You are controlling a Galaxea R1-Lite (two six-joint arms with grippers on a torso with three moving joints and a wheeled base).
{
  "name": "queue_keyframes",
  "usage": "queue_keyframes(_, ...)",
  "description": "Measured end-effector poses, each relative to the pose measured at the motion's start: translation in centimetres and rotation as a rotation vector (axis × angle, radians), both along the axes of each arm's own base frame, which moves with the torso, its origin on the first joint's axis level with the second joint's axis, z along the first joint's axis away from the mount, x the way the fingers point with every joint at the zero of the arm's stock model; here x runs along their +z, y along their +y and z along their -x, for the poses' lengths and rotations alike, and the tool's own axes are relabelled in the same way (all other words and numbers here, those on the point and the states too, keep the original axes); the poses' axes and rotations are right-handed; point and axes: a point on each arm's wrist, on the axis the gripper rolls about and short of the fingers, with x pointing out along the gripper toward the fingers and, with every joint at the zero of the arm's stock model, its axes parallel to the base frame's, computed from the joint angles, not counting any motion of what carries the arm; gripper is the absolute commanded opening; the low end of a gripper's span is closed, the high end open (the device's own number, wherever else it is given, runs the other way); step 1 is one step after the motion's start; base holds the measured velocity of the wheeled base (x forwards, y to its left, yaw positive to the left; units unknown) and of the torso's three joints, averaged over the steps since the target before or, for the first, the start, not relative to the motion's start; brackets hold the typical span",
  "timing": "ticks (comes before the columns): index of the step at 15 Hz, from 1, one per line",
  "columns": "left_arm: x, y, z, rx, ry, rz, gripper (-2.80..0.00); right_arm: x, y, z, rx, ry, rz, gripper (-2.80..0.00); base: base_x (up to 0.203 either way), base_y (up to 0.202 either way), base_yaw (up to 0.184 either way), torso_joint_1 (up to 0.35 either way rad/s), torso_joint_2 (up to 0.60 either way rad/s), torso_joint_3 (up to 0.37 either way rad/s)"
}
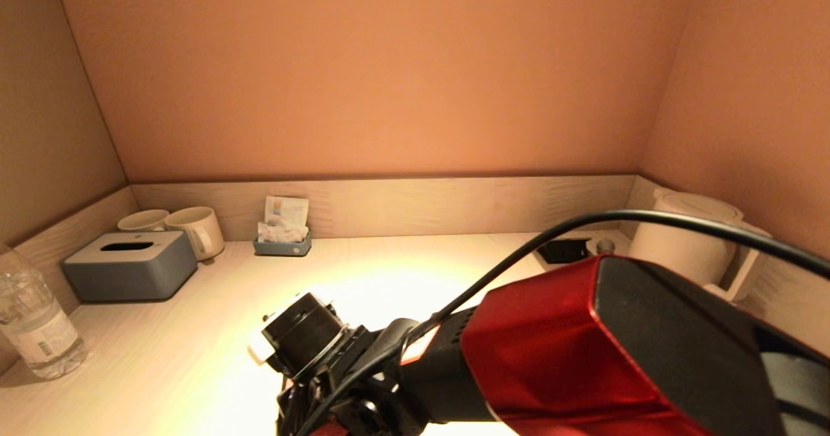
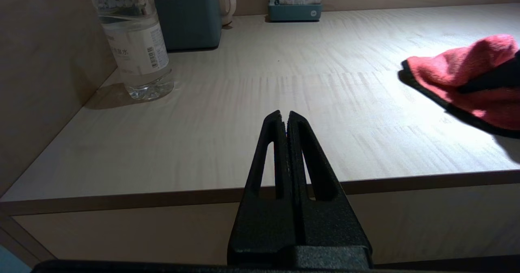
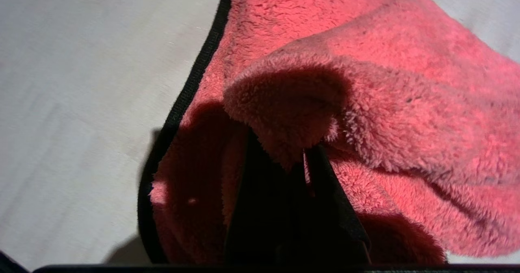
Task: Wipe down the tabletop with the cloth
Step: Sweep the stains on the table
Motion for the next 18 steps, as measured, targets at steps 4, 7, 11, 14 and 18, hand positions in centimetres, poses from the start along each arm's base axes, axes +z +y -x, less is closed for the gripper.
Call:
queue_keyframes(4,0.0,0.0,0.0,-0.001,0.000,0.000,-2.80,1.3,-4.1,-0.8,-0.096,-0.001,0.039,-2.80,0.000,0.000,0.000,0.000,0.00,0.000)
queue_keyframes(7,0.0,0.0,0.0,-0.001,0.000,0.000,-2.80,2.2,-6.3,-0.7,-0.140,-0.012,0.053,-2.80,0.000,0.000,0.000,0.000,0.00,0.000)
queue_keyframes(11,0.0,0.0,0.0,0.000,0.000,0.000,-2.80,3.5,-11.3,-0.5,-0.228,-0.002,0.073,-2.80,0.000,0.000,0.000,0.000,0.00,0.000)
queue_keyframes(14,0.0,0.0,0.0,0.000,0.000,-0.001,-2.80,4.5,-15.0,-0.8,-0.306,-0.009,0.070,-2.80,0.000,0.000,0.000,0.000,0.00,0.000)
queue_keyframes(18,0.0,0.0,0.0,0.000,0.000,0.000,-2.80,4.8,-16.5,-1.1,-0.338,-0.013,0.061,-2.80,0.000,0.000,0.000,0.000,0.00,0.000)
